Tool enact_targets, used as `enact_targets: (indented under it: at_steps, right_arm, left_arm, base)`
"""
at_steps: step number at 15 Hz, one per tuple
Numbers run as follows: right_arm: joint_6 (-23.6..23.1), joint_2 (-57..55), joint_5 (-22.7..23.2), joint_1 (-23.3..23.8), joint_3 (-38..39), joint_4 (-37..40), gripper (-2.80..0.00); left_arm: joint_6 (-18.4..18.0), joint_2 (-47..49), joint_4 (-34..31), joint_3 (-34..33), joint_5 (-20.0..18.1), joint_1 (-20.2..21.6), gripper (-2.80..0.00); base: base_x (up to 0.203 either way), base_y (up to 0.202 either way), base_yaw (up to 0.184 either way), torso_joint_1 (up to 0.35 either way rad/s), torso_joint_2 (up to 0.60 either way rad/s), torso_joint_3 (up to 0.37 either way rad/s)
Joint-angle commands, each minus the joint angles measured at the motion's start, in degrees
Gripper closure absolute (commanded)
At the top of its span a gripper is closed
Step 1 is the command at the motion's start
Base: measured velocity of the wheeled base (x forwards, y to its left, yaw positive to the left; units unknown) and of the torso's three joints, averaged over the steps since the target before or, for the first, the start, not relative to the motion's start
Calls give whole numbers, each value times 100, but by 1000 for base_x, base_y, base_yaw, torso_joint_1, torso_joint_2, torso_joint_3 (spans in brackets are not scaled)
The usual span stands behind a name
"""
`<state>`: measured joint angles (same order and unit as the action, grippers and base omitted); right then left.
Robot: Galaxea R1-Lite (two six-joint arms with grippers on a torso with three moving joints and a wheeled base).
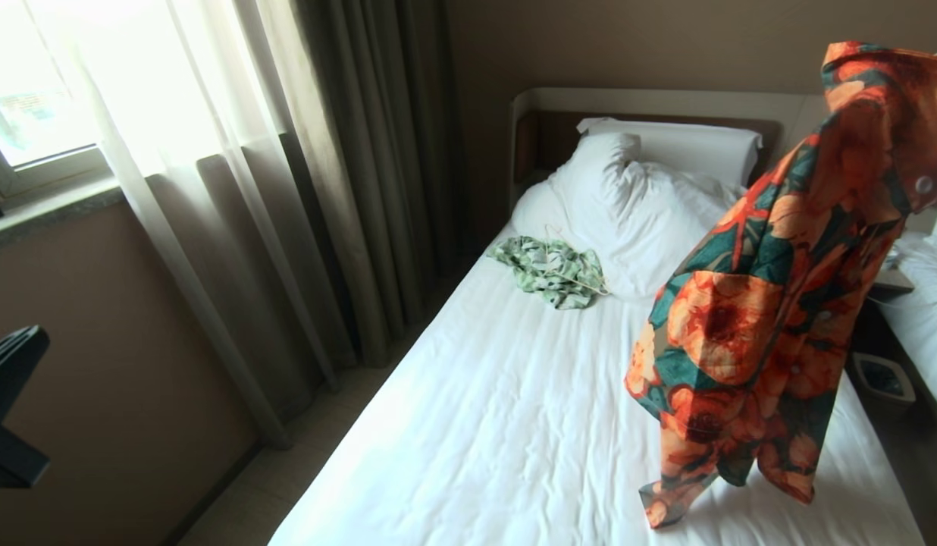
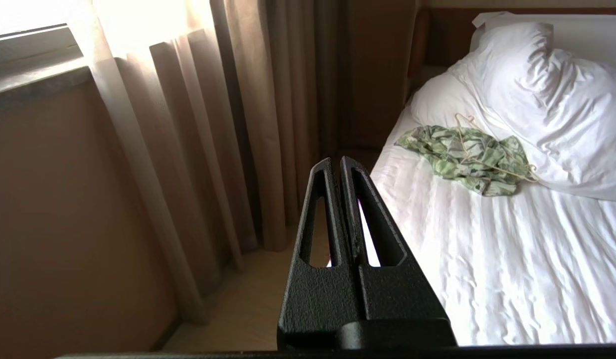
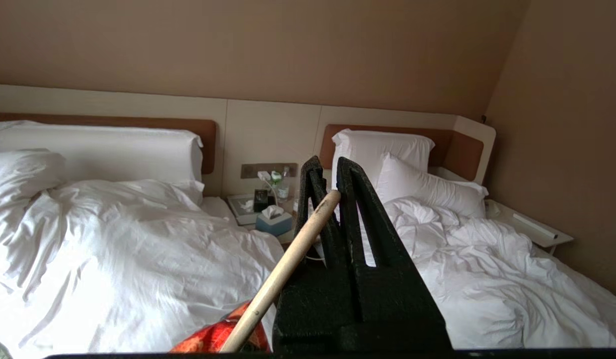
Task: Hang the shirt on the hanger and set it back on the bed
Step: Take the clothes hanger out of the clothes
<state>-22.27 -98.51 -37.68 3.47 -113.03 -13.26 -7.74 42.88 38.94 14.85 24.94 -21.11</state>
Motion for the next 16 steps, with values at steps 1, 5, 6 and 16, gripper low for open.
enact_targets:
  at_steps: [1, 5, 6, 16]
  right_arm:
    - [-21, -17, -20, -47, -1, -240, 0]
    - [-213, -168, -20, -267, 0, -896, 0]
    - [-243, -168, -20, -285, 0, -906, 0]
    - [-293, -364, -19, -735, 4, -436, 0]
  left_arm:
    - [-8, -87, 26, -8, 19, 66, 0]
    - [-8, -166, 17, -17, 19, 81, 0]
    - [-8, -170, 17, -17, 19, 81, 0]
    - [-17, 653, -70, 504, -521, 44, 0]
  base:
    - [0, 0, 0, 0, 0, 0]
    - [0, 0, 0, 0, 0, 0]
    - [0, 0, 0, 0, 0, 0]
    - [0, 0, 0, 0, 0, 0]
